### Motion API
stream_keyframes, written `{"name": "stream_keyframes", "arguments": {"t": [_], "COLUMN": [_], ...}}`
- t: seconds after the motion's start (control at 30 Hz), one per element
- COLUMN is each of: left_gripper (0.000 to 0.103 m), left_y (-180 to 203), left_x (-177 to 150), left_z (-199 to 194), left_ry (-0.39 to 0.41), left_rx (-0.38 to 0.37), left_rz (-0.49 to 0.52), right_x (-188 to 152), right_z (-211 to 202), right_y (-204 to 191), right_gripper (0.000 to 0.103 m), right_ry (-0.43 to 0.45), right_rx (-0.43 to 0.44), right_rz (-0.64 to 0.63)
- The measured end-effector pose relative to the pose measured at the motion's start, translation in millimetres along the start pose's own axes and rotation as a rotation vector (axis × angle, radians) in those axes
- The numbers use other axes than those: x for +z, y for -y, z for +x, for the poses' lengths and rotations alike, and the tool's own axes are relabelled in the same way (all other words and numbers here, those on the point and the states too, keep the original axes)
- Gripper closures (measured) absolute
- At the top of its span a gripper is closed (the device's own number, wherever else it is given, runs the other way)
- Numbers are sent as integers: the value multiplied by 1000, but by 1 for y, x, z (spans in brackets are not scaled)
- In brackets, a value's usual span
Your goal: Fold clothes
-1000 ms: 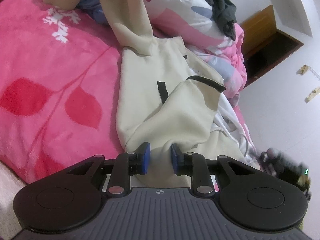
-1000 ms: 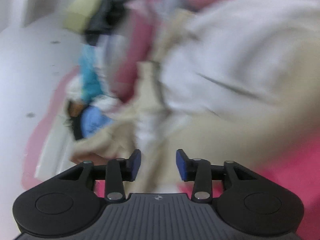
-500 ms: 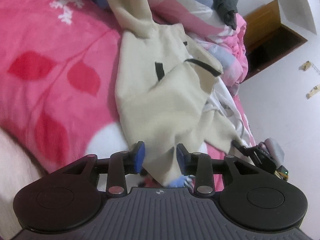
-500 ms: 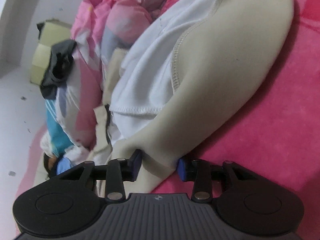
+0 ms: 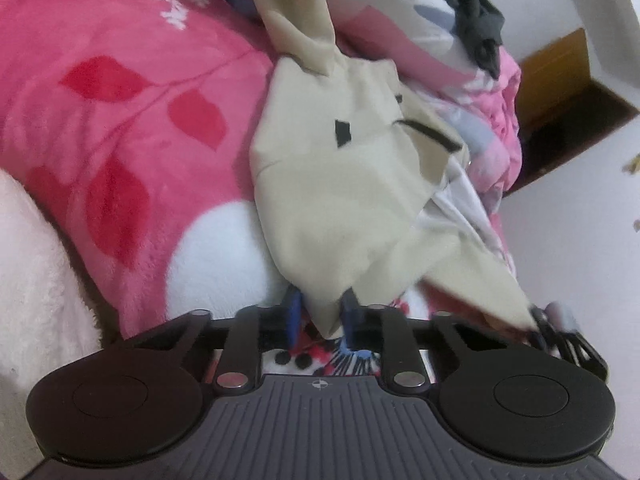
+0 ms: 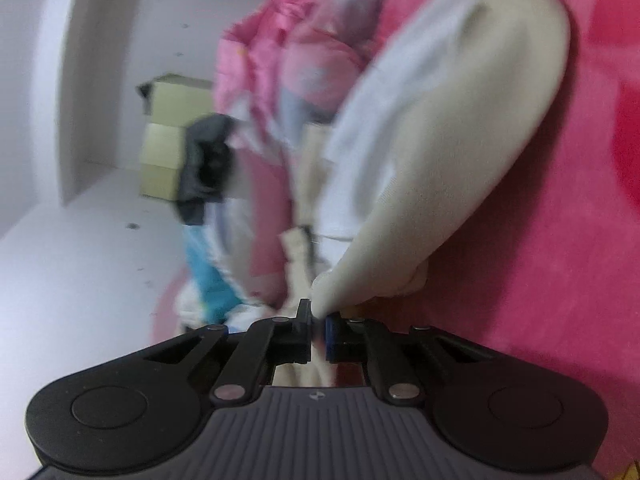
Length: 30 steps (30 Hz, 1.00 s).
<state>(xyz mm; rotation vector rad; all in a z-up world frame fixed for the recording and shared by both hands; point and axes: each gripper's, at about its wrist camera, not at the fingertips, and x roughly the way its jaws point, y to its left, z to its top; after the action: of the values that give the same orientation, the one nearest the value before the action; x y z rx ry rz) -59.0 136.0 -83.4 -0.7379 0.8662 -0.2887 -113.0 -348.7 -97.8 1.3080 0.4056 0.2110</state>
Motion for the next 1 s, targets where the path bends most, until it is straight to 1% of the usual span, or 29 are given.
{"name": "stream_keyframes", "arguments": {"t": [0.07,0.13,0.17,0.23,0.27,0.33,0.37,0.4,0.47,0.53,0.6,0.7,0.73,0.8,0.83,0.9,0.93,1.0], "left_gripper": [89,89,89,89,89,89,89,95,97,99,99,99,99,100,100,100,100,100], "left_y": [-4,-8,-8,-6,-5,-1,2,4,9,15,21,23,22,20,18,11,8,8], "left_x": [3,5,4,3,3,3,2,1,-1,-4,-6,-2,-1,-2,-3,-7,-9,-10], "left_z": [-3,-1,1,4,6,8,9,9,8,3,-10,-38,-45,-52,-52,-42,-36,-36], "left_ry": [1,-13,-19,-31,-32,-26,-17,-4,28,63,96,112,110,99,87,51,30,23], "left_rx": [-11,-23,-21,-12,-6,10,22,40,70,93,87,56,51,56,67,116,127,126], "left_rz": [-13,-28,-27,-18,-9,11,21,31,55,79,89,71,75,92,104,124,120,127], "right_x": [6,12,13,13,12,7,4,3,3,3,4,4,4,2,1,-3,-4,-6], "right_z": [-23,-42,-46,-47,-45,-36,-30,-24,-13,-7,-9,-31,-37,-50,-53,-48,-45,-46], "right_y": [-1,6,12,28,35,41,43,44,46,46,38,19,14,6,7,20,29,35], "right_gripper": [97,97,97,97,95,90,84,78,78,93,97,98,101,101,101,101,101,101], "right_ry": [14,31,29,8,-7,-27,-32,-36,-47,-48,-44,-54,-65,-82,-95,-132,-148,-152], "right_rx": [36,35,20,-34,-59,-107,-122,-132,-144,-143,-135,-100,-99,-112,-122,-179,-206,-204], "right_rz": [13,32,44,69,75,70,65,56,34,-10,-34,-80,-96,-122,-122,-100,-74,-37]}}
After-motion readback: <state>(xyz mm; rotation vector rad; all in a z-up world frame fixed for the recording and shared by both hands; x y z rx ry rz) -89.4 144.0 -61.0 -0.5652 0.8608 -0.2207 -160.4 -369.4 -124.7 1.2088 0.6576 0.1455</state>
